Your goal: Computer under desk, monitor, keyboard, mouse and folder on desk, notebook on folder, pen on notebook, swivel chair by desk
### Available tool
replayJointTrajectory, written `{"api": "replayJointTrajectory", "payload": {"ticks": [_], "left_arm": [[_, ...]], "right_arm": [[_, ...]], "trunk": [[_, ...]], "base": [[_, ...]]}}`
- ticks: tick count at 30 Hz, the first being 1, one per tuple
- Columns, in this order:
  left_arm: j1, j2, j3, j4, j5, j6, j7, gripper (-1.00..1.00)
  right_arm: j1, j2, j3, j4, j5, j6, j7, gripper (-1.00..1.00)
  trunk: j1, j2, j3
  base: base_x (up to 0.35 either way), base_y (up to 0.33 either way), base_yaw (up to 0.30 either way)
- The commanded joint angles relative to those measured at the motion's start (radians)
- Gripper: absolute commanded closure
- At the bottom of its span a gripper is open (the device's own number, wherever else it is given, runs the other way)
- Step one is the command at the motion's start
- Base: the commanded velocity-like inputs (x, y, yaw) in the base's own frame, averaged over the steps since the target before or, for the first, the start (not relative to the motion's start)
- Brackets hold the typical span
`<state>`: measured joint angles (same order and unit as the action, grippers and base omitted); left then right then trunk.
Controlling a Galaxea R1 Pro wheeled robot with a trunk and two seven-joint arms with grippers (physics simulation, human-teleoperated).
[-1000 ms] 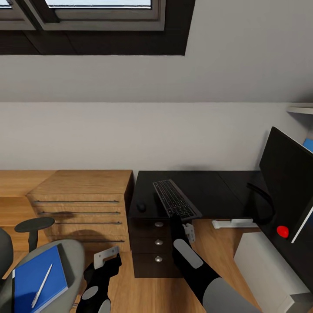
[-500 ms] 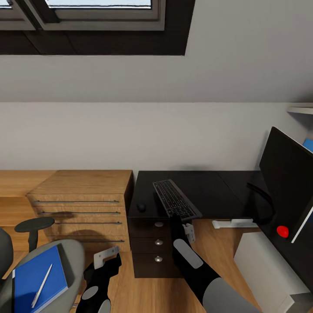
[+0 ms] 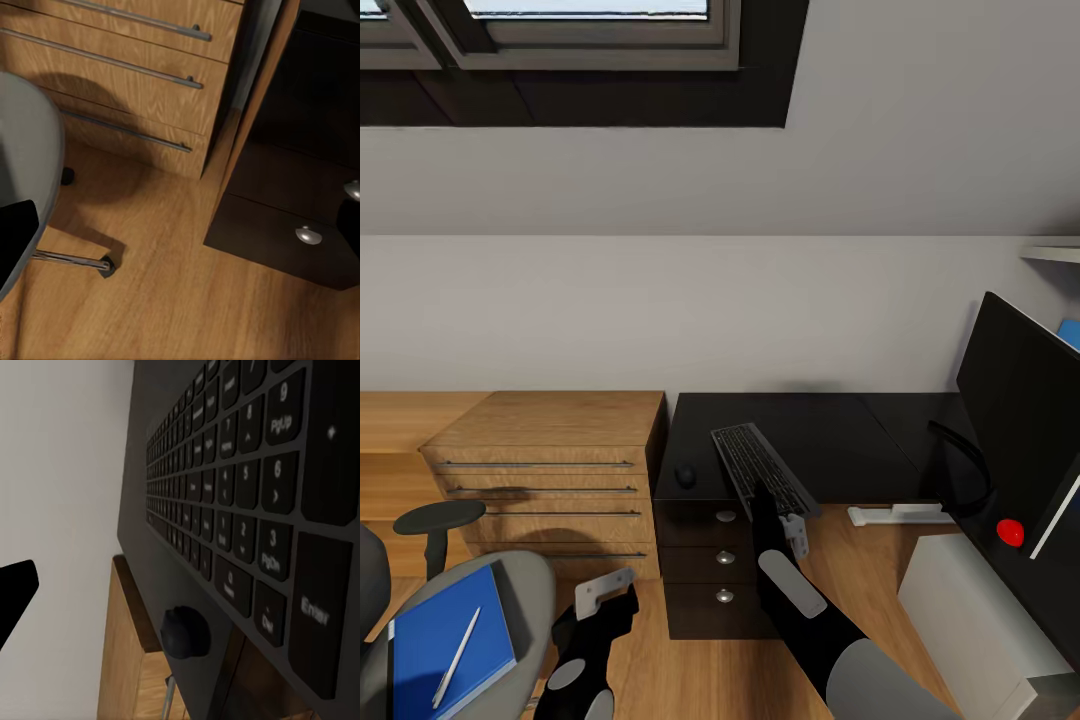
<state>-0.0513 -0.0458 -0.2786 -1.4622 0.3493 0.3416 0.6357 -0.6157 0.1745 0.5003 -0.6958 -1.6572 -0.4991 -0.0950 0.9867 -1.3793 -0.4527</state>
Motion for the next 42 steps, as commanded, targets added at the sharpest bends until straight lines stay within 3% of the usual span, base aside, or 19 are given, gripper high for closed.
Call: {"api": "replayJointTrajectory", "payload": {"ticks": [1, 23, 42], "left_arm": [[-0.001, 0.001, -0.001, -0.001, 0.006, 0.003, 0.007, -1.00], [-0.001, 0.001, 0.003, 0.024, 0.006, 0.004, 0.006, -1.00], [-0.001, 0.002, 0.004, 0.025, 0.004, 0.004, 0.006, -1.00]], "right_arm": [[-0.001, 0.000, 0.003, -0.001, -0.001, -0.006, -0.005, -1.00], [-0.001, 0.000, 0.007, 0.002, 0.001, -0.006, -0.005, -1.00], [-0.001, 0.000, 0.005, 0.005, 0.004, -0.007, -0.003, -1.00]], "trunk": [[0.000, -0.001, -0.001], [0.000, -0.001, -0.001], [0.000, -0.001, -0.001]], "base": [[-0.006, 0.000, 0.000], [-0.261, -0.003, 0.000], [-0.261, -0.090, 0.000]]}}
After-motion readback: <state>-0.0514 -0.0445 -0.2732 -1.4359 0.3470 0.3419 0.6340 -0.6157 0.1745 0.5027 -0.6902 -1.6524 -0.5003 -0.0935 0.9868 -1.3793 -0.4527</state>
